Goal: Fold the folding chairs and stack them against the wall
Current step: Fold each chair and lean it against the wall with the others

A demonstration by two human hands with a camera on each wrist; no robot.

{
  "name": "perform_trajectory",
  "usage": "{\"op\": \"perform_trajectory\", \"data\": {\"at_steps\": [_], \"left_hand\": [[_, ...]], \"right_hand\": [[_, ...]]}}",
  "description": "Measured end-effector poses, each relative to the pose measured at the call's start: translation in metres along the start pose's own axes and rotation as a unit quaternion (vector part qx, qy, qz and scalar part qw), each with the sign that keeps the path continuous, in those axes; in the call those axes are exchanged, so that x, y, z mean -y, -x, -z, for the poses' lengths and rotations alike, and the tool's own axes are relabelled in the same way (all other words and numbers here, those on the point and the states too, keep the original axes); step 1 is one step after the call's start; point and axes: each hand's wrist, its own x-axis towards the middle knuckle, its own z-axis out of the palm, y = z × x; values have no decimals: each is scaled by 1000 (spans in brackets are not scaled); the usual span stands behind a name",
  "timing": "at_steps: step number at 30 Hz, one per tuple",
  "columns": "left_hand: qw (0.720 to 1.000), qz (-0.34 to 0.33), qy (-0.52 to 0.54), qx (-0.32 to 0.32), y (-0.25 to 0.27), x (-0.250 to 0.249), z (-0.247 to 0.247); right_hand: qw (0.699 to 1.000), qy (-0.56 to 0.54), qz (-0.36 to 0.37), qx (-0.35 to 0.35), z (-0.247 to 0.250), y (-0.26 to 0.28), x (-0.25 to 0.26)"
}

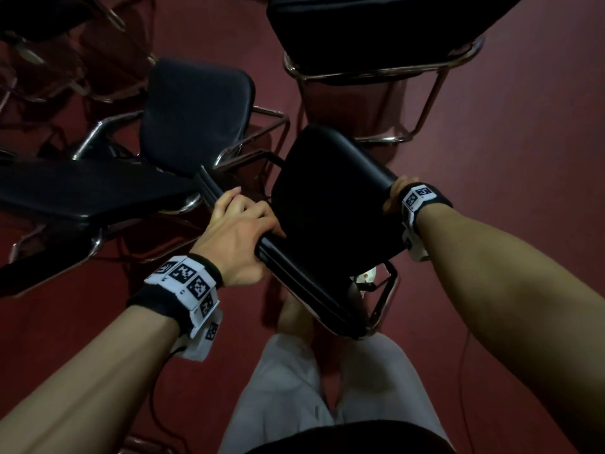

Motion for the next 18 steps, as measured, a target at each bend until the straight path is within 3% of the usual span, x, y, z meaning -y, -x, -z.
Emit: {"op": "perform_trajectory", "data": {"at_steps": [3,5,8,15,18], "left_hand": [[1000,-6,-20,2,-13,-2,5],[999,-11,-33,9,-23,-6,6],[999,-4,-35,22,-25,-11,8],[997,11,-28,68,8,3,14],[997,36,-54,43,35,2,12]], "right_hand": [[998,56,-8,-37,2,31,11],[998,34,-38,-48,2,62,23],[998,-23,-15,-52,-9,87,34],[996,-21,58,60,-28,129,42],[993,-14,94,74,-39,152,48]]}}
